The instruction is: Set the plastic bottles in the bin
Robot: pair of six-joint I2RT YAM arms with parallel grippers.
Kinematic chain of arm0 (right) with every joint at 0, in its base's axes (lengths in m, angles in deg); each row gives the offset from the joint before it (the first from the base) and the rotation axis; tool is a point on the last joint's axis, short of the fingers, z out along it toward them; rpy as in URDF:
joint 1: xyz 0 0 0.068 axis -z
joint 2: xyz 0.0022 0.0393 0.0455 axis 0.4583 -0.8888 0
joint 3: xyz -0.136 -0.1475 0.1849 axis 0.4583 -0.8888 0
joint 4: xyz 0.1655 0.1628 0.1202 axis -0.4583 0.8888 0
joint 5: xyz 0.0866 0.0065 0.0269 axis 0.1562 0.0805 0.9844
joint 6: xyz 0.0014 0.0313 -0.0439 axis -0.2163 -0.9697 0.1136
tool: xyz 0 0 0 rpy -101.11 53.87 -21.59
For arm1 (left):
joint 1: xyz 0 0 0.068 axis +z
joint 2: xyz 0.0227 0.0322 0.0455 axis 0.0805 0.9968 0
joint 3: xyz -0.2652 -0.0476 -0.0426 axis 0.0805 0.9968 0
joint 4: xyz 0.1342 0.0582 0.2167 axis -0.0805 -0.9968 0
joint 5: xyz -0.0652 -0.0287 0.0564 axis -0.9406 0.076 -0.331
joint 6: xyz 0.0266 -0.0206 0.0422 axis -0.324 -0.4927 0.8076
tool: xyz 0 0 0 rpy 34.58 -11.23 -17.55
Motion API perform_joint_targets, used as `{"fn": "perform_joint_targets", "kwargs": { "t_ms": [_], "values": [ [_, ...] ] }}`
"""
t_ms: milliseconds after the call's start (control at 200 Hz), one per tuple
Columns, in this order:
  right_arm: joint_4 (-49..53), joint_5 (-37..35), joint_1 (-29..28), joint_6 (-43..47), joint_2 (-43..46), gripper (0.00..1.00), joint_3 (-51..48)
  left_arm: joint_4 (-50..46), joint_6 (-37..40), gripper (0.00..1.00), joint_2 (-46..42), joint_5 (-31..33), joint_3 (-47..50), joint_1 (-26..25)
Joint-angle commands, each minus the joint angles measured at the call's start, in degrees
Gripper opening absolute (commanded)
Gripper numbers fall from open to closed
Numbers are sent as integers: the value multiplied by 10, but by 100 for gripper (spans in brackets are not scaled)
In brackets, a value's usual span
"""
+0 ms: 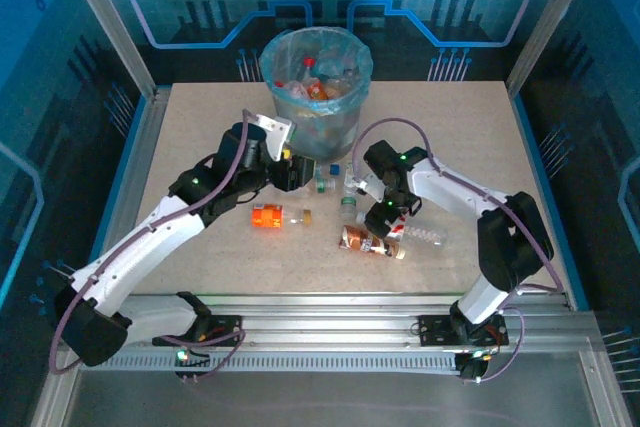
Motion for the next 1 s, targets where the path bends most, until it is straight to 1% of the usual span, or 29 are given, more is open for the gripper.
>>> {"fn": "perform_joint_targets", "kwargs": {
  "t_ms": [0, 185, 290, 425, 650, 895, 990],
  "values": [
    [-24, 9, 22, 0, -8, 92, -7, 14, -11, 66, -10, -6, 14, -3],
    [-52, 2, 48, 5, -22, 92, -18, 15, -20, 67, -12, -4, 13, -4],
    [-70, 37, 75, -2, -30, 91, -19, 14, -24, 66, -16, 3, 12, -4],
    [-87, 57, 95, -6, -37, 90, -20, 13, -29, 67, -21, 7, 7, -3],
    [-99, 62, 113, -17, -56, 86, -13, -4, -28, 67, -25, 17, -17, -3],
    [-102, 69, 121, -21, -67, 82, -9, -19, -17, 69, -64, 61, -19, -3],
    [-100, 68, 124, -24, -68, 76, -4, -26, -11, 69, -84, 81, -17, -2]
  ]
}}
